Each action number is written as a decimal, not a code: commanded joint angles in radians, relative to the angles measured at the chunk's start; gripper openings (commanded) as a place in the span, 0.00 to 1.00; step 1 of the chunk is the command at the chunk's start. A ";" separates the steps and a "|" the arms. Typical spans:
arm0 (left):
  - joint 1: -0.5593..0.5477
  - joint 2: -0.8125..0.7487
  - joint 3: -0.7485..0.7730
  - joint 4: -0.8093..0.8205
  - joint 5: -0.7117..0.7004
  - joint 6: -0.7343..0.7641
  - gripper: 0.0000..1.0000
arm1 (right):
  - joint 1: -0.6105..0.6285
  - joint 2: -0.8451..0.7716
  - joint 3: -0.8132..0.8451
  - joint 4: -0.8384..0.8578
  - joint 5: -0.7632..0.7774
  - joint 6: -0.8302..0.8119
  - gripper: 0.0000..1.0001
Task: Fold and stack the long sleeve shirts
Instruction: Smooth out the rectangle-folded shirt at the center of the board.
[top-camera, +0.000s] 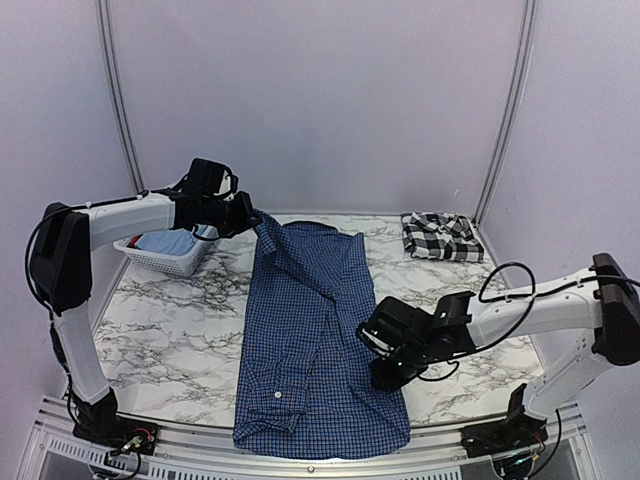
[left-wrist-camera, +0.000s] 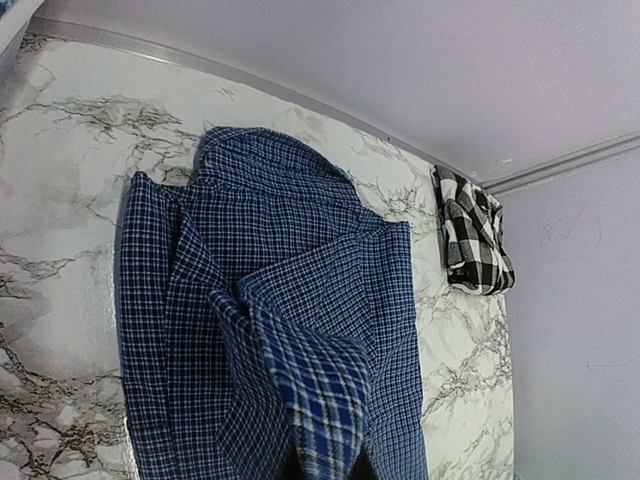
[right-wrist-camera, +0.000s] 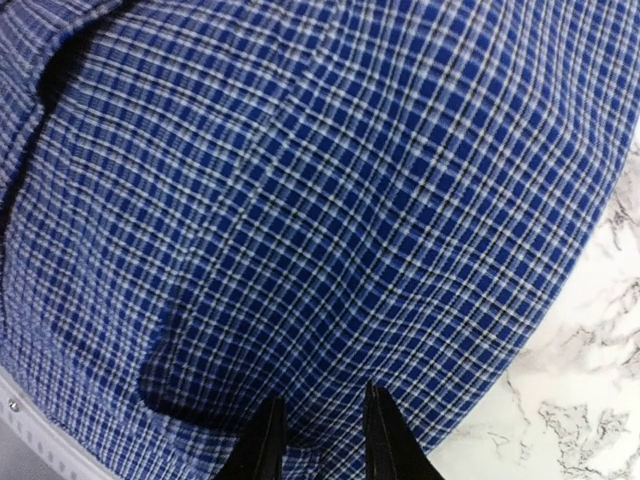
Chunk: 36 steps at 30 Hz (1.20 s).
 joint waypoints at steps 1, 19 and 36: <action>0.001 0.020 0.000 -0.007 0.020 -0.004 0.00 | -0.001 0.071 0.024 0.020 0.031 -0.021 0.23; 0.001 0.014 0.002 -0.006 0.019 0.000 0.00 | 0.157 0.062 0.136 -0.062 -0.137 -0.079 0.24; 0.000 0.022 0.009 -0.005 0.024 -0.007 0.00 | 0.137 -0.014 0.056 -0.034 -0.014 0.013 0.49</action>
